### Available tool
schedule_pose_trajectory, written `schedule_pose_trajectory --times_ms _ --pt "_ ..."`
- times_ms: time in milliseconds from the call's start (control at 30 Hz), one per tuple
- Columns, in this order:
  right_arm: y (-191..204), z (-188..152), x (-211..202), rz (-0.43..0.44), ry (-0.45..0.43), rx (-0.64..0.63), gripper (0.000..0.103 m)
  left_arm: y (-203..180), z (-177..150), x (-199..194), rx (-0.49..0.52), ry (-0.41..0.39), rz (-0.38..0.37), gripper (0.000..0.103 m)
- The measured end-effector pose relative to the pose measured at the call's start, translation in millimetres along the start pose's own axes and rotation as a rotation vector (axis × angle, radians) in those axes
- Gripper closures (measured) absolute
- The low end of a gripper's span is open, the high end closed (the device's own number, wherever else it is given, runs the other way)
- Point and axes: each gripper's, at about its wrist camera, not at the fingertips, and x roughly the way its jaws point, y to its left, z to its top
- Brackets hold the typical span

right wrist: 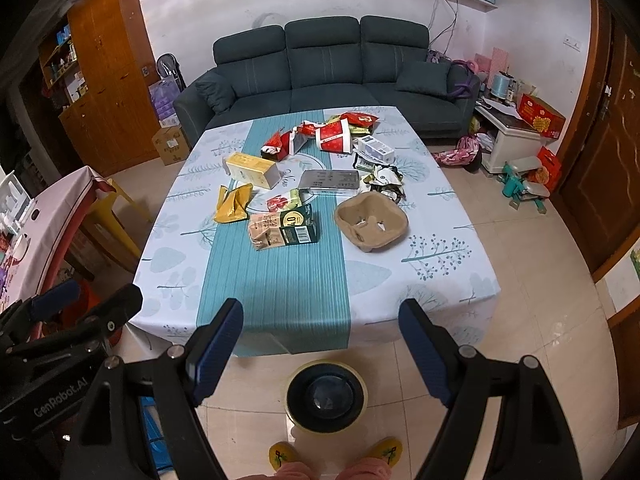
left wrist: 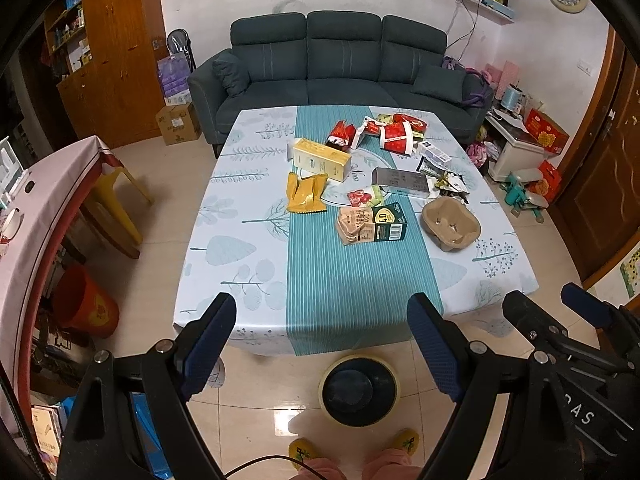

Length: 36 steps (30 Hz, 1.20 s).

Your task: Collect trash

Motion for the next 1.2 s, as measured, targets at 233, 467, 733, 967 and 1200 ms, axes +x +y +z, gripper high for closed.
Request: schedule_pose_trajectory --times_ms 233,467,733,967,1200 --pt "3 -2 -1 0.001 0.007 0.006 0.022 6 -1 -1 0.018 0.009 0.005 0.017" --pt "16 -10 -3 -0.013 -0.004 0.027 0.022 15 -2 1 0.032 0.013 0.006 0.017" --pt "23 -15 0 -0.021 -0.002 0.071 0.022 29 1 6 0.038 0.020 0.000 0.017" --pt "27 -14 2 -0.024 -0.007 0.083 0.022 38 4 12 0.030 0.030 -0.021 0.017" --pt "27 -9 1 -0.045 -0.014 0.073 0.022 37 12 22 0.008 0.037 -0.059 0.017"
